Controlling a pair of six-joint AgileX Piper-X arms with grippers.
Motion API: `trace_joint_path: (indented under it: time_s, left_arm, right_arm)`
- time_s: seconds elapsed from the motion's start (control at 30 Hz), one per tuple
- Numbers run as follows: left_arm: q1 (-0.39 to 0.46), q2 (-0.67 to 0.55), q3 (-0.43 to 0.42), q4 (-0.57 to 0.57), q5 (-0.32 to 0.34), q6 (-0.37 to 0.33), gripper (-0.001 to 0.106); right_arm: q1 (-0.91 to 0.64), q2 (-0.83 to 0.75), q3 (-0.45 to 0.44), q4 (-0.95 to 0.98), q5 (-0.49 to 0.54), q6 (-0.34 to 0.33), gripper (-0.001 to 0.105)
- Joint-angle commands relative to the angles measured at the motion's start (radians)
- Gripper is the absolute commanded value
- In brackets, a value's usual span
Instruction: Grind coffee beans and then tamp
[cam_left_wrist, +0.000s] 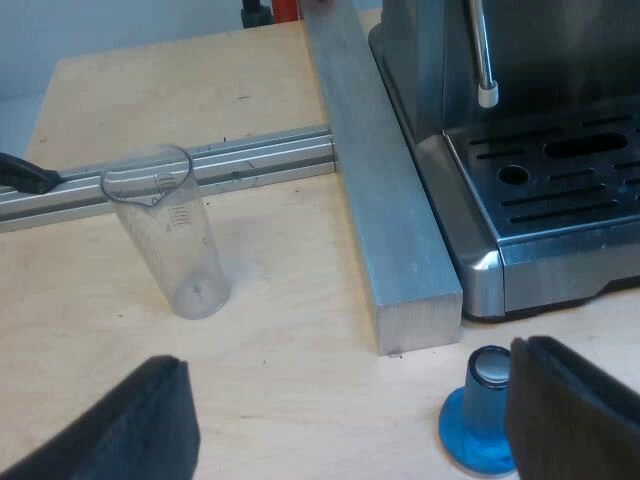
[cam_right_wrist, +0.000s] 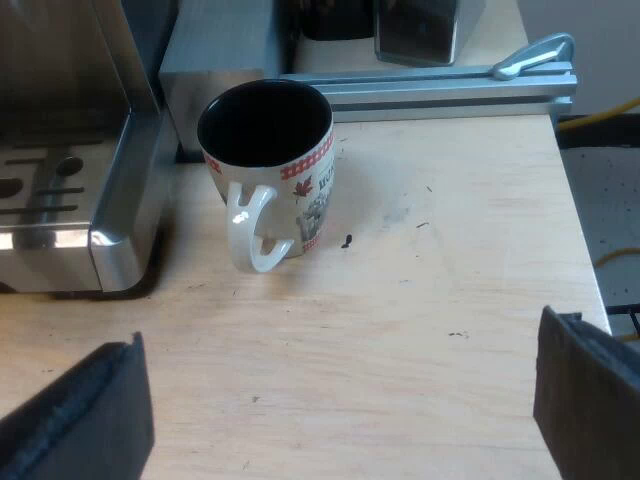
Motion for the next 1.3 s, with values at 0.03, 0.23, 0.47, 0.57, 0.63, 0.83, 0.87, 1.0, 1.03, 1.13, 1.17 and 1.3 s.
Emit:
trace_joint_path:
  time_s: [0.03, 0.23, 0.47, 0.57, 0.63, 0.83, 0.87, 1.0, 1.03, 1.13, 1.17, 1.3]
  left_arm:
    - [-0.001, -0.14, -0.004, -0.014, 0.005, -0.001, 0.066]
    - [-0.001, -0.14, -0.004, -0.014, 0.005, -0.001, 0.066]
    - [-0.001, -0.13, -0.017, -0.001, 0.074, -0.015, 0.068]
    - [-0.001, -0.11, -0.049, 0.005, 0.119, -0.018, 0.074]
    - [-0.011, -0.093, -0.075, 0.005, 0.131, -0.022, 0.075]
    - [-0.059, -0.042, -0.124, 0.005, 0.163, -0.04, 0.075]
    - [-0.115, 0.005, -0.157, 0.005, 0.206, -0.063, 0.075]
    - [-0.191, 0.067, -0.171, -0.007, 0.256, -0.067, 0.075]
    - [-0.207, 0.076, -0.171, -0.011, 0.27, -0.069, 0.075]
    - [-0.242, 0.104, -0.171, -0.024, 0.29, -0.075, 0.075]
    - [-0.294, 0.14, -0.171, -0.055, 0.33, -0.075, 0.075]
    - [-0.37, 0.201, -0.171, -0.103, 0.393, -0.073, 0.075]
  right_arm:
    - [-0.001, -0.043, -0.004, -0.008, -0.001, -0.002, 0.079]
    - [-0.001, -0.043, -0.004, -0.008, -0.001, -0.002, 0.079]
    - [-0.001, -0.038, -0.008, -0.017, -0.004, -0.019, 0.079]
    - [0.006, -0.007, -0.026, -0.016, -0.004, -0.019, 0.079]
    - [0.028, 0.02, -0.043, -0.016, -0.004, -0.019, 0.079]
    - [0.142, 0.118, -0.098, -0.016, -0.012, -0.041, 0.079]
    - [0.189, 0.161, -0.124, -0.016, -0.04, -0.041, 0.079]
    - [0.269, 0.232, -0.17, -0.016, -0.103, -0.041, 0.079]
    - [0.297, 0.258, -0.186, -0.016, -0.125, -0.041, 0.079]
    - [0.352, 0.312, -0.214, -0.016, -0.182, -0.041, 0.079]
    - [0.393, 0.351, -0.227, -0.016, -0.219, -0.041, 0.079]
    - [0.474, 0.41, -0.228, -0.031, -0.255, -0.041, 0.079]
